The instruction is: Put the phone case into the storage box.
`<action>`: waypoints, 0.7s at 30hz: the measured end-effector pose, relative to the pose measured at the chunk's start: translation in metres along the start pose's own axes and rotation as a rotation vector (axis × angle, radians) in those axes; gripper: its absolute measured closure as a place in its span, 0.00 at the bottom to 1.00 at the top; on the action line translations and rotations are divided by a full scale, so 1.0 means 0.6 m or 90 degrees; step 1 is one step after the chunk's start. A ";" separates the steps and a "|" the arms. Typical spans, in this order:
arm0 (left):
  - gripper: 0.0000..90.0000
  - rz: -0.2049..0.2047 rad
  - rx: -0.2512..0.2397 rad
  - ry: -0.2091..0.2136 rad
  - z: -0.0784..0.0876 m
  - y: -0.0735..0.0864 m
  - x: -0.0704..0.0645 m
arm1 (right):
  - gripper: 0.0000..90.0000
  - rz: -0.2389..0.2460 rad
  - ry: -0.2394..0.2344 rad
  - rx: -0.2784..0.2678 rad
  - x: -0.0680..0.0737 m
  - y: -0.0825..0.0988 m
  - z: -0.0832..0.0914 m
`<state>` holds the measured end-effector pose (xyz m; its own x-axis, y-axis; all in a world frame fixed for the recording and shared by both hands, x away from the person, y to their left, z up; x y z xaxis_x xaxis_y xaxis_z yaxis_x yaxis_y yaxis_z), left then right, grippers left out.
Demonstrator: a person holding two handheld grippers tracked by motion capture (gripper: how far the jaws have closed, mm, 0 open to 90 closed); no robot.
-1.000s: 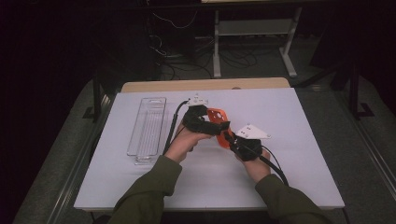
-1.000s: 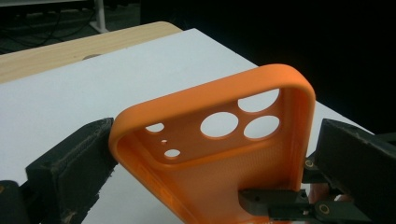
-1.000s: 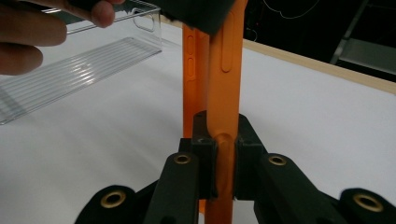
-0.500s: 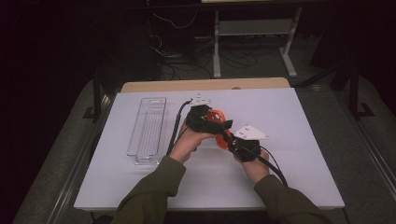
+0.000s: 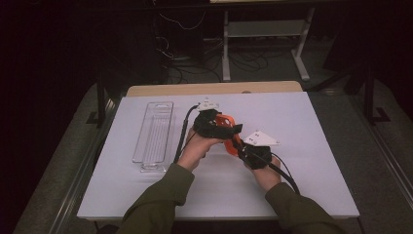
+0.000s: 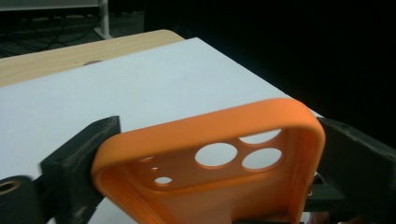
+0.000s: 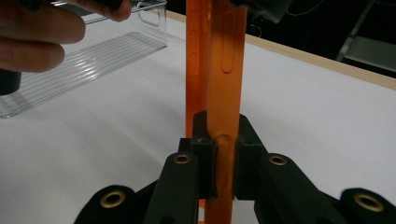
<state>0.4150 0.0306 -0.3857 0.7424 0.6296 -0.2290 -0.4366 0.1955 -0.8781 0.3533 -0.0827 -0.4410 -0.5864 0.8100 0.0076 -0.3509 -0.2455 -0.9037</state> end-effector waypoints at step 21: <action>0.15 0.000 -0.009 0.002 0.004 -0.001 0.000 | 0.89 0.002 -0.006 0.008 0.001 0.002 0.000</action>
<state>0.4144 0.0323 -0.3840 0.7441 0.6272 -0.2303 -0.4298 0.1854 -0.8837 0.3528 -0.0823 -0.4420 -0.5945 0.8041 0.0092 -0.3586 -0.2549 -0.8980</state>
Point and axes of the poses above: each handheld gripper's, and its own axes: z roughly backward along the jaws, y roughly out of its underside, x roughly to its left, the point moved 5 cm from there along -z, roughly forward along the jaws, and after that the axes turned 1 degree about -y, right-handed, at the moved point
